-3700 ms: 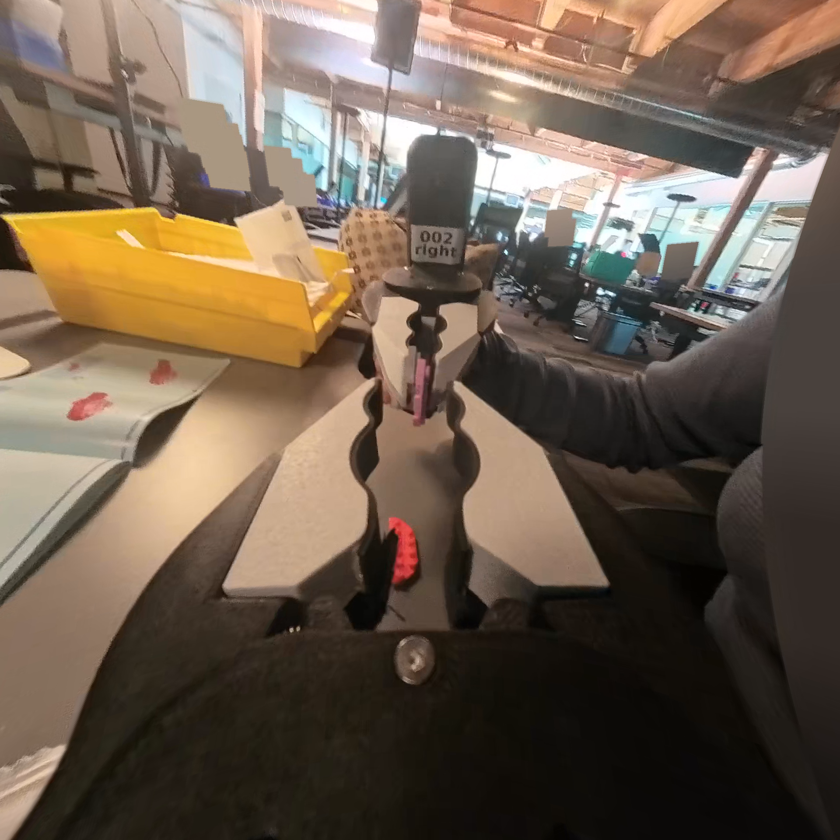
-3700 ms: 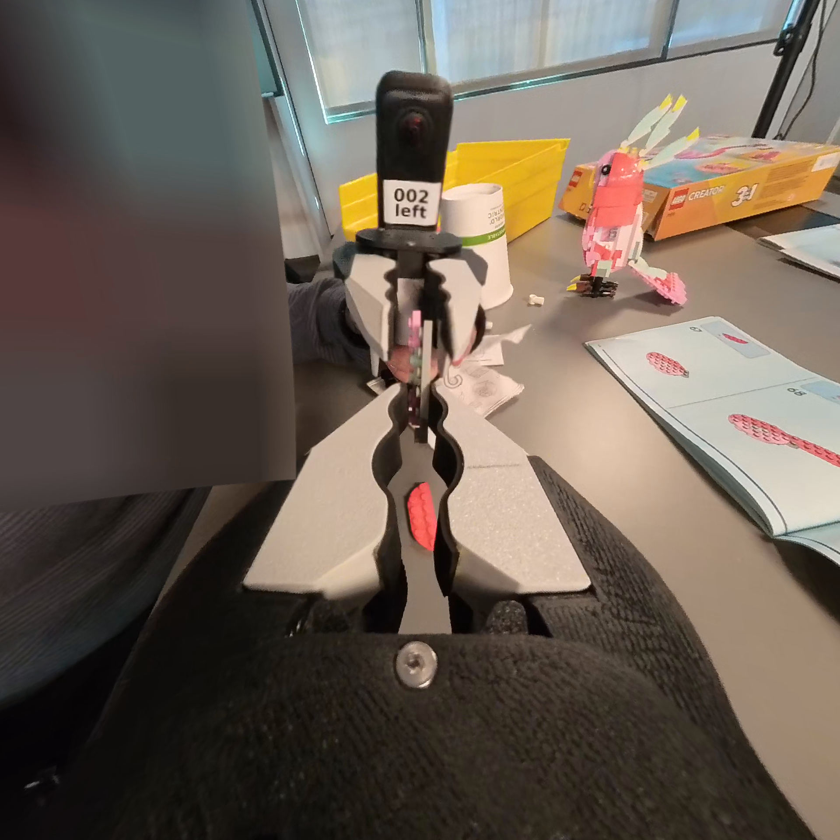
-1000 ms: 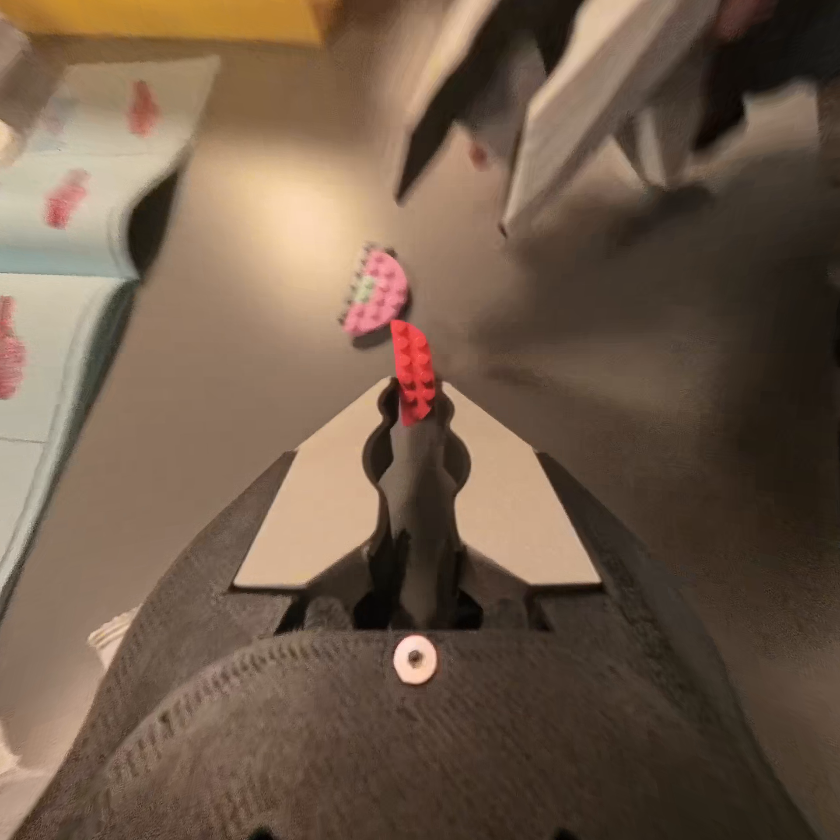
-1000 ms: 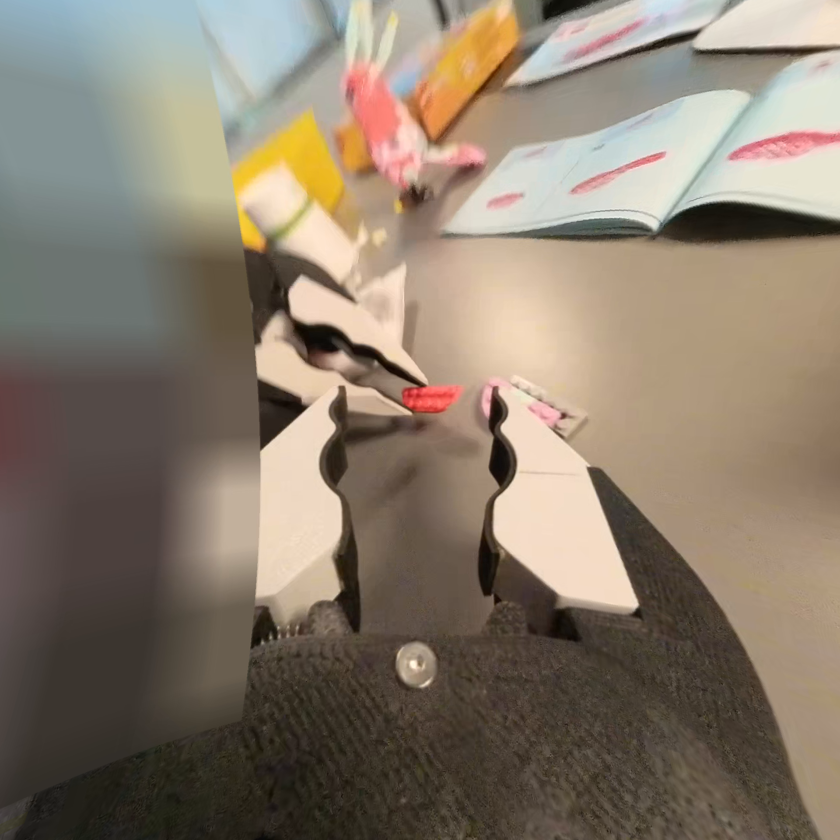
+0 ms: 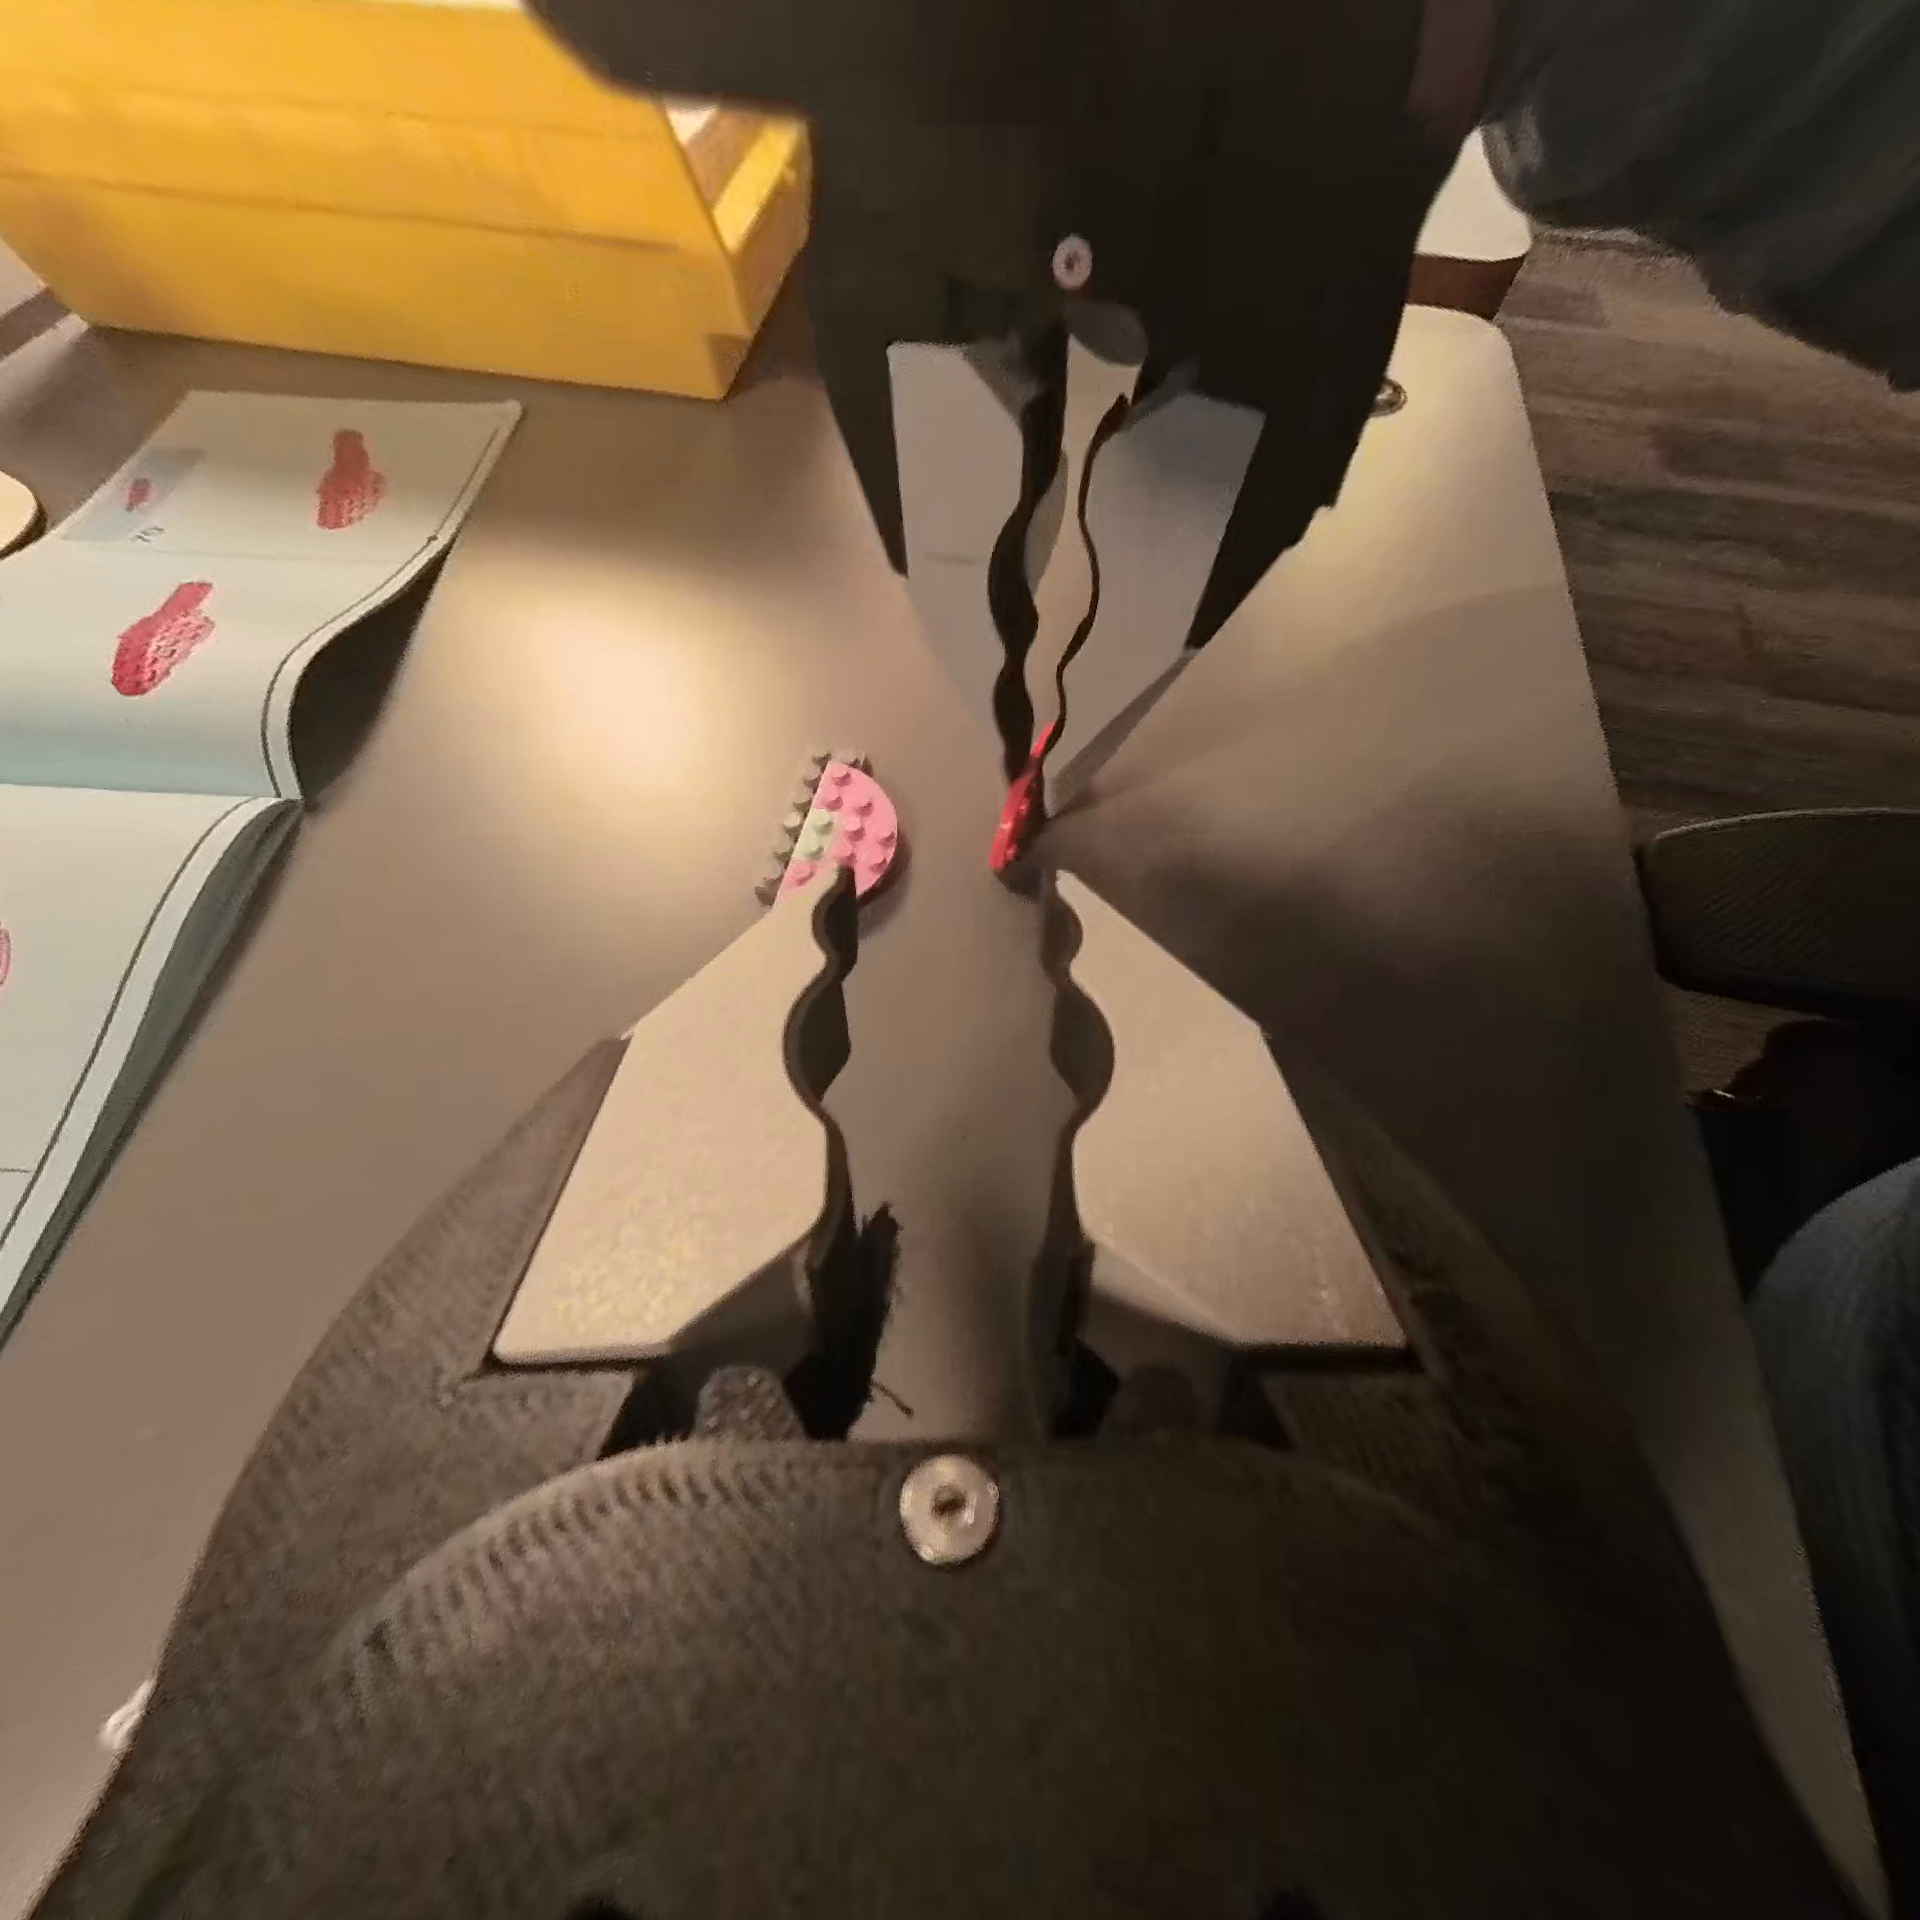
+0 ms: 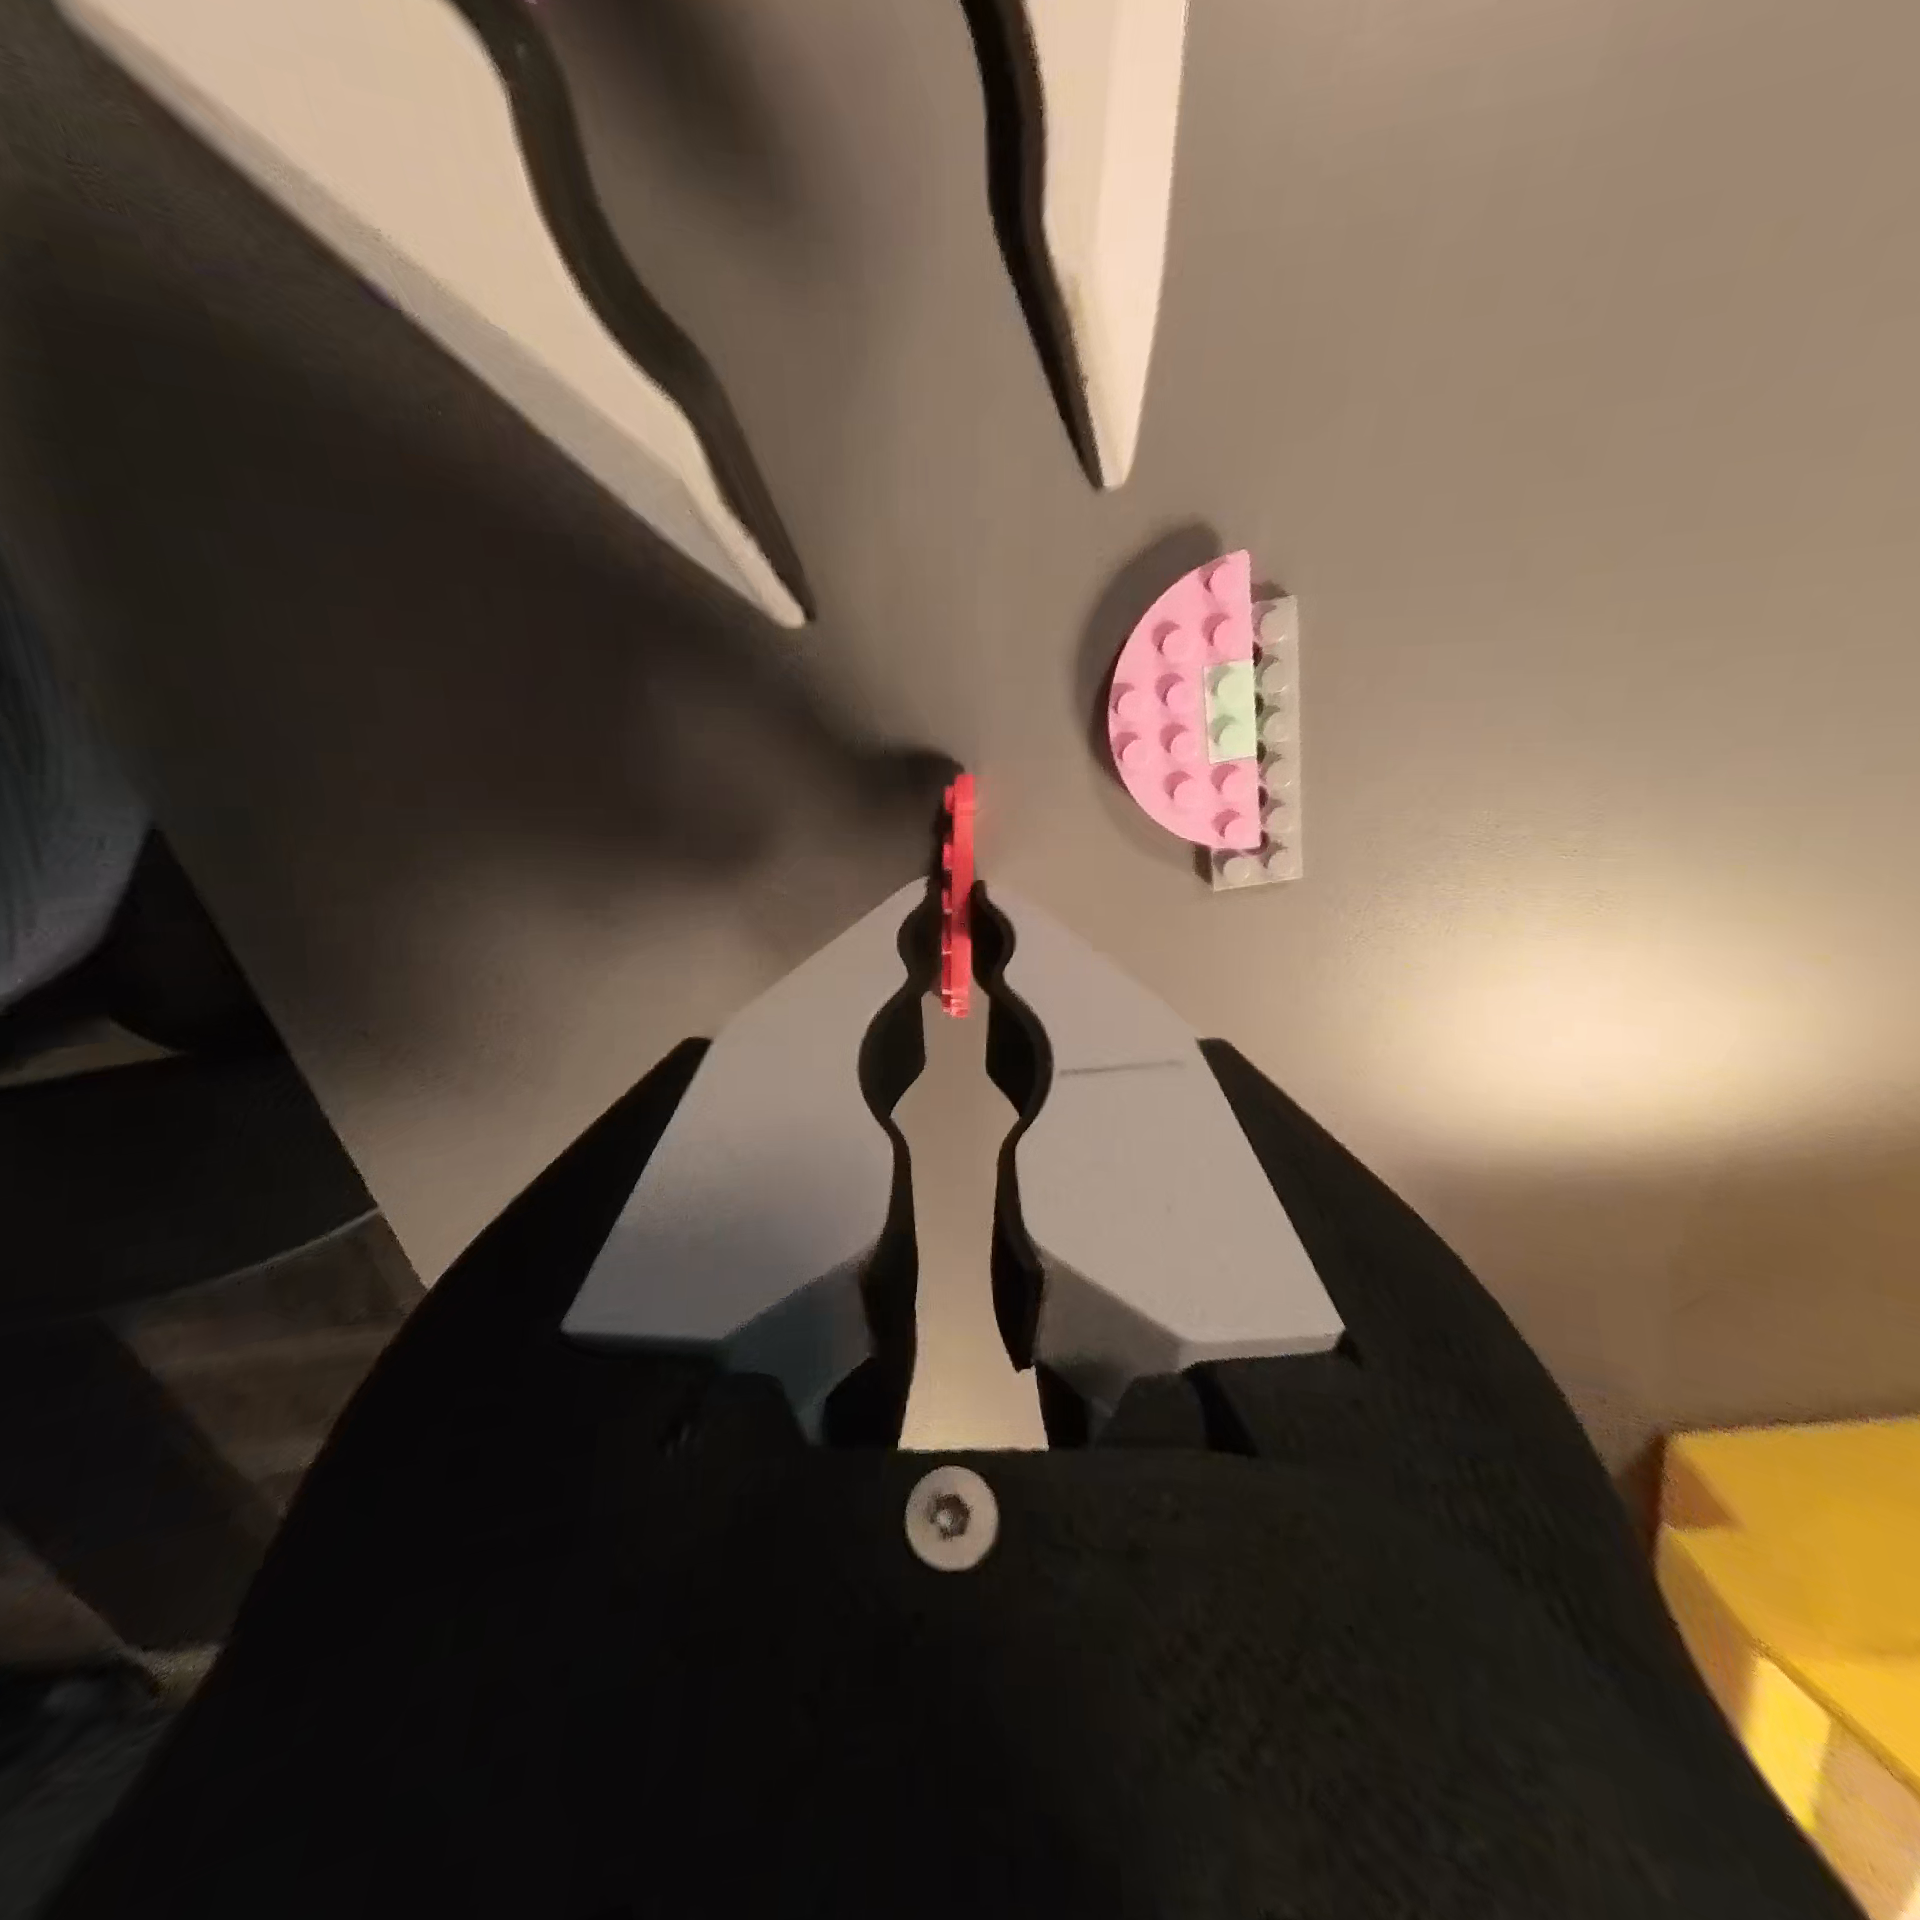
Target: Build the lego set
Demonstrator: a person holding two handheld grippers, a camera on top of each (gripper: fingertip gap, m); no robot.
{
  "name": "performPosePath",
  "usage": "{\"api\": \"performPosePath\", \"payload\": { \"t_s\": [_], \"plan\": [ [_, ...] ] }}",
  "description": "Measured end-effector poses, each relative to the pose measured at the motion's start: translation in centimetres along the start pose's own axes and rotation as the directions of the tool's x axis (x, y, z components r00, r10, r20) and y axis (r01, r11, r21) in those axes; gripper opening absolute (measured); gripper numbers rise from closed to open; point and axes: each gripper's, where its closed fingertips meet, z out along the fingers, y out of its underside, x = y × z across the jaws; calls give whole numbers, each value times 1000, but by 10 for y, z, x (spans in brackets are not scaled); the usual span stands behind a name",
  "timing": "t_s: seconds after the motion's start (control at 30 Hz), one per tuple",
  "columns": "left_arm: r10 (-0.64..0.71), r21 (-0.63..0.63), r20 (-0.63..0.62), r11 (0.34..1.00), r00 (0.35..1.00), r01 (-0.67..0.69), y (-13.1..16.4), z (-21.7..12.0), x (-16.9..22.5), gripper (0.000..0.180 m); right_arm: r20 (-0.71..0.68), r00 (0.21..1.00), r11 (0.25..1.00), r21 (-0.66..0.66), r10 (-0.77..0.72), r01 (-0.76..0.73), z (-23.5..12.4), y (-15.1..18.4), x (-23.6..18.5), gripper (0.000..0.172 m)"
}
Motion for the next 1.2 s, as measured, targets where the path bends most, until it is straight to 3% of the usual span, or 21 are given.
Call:
{"api": "performPosePath", "payload": {
  "t_s": [0.27,0.3,0.37,0.43,0.47,0.5,0.57,0.7,0.9,1.07,1.2],
  "plan": [
    [-69,24,-130,997,989,72,-22,15,-5,33,212,975,983,183,-74,35,-34,-29,6,3],
    [-83,20,-147,996,986,87,-24,17,-6,27,228,970,979,200,-87,41,-38,-33,7,3],
    [-121,19,-180,992,976,126,-28,19,-9,7,213,972,977,207,-98,53,-39,-36,16,3],
    [-170,10,-172,985,970,175,-27,20,-18,3,182,979,971,235,-91,47,-38,-39,25,4],
    [-215,-1,-165,976,963,218,-26,21,-24,3,145,986,965,258,-77,37,-37,-40,32,8],
    [-277,-16,-143,960,950,278,-24,23,-32,3,94,993,959,280,-66,37,-35,-40,41,23],
    [-407,-45,-141,913,902,405,-18,26,-43,3,8,996,946,314,-92,85,-28,-33,51,41],
    [-615,-127,-163,788,771,602,-2,36,-50,3,-98,987,899,410,-125,155,-6,-23,58,50],
    [-676,-168,-175,737,716,655,2,38,-50,3,-129,986,824,545,-102,157,-6,-27,51,50],
    [-684,-192,-222,729,695,656,-1,37,-45,3,-116,989,825,547,-93,141,-6,-24,47,52],
    [-697,-252,-240,717,676,650,1,37,-44,3,-61,996,844,529,-69,91,-3,-18,45,42]
  ]
}}
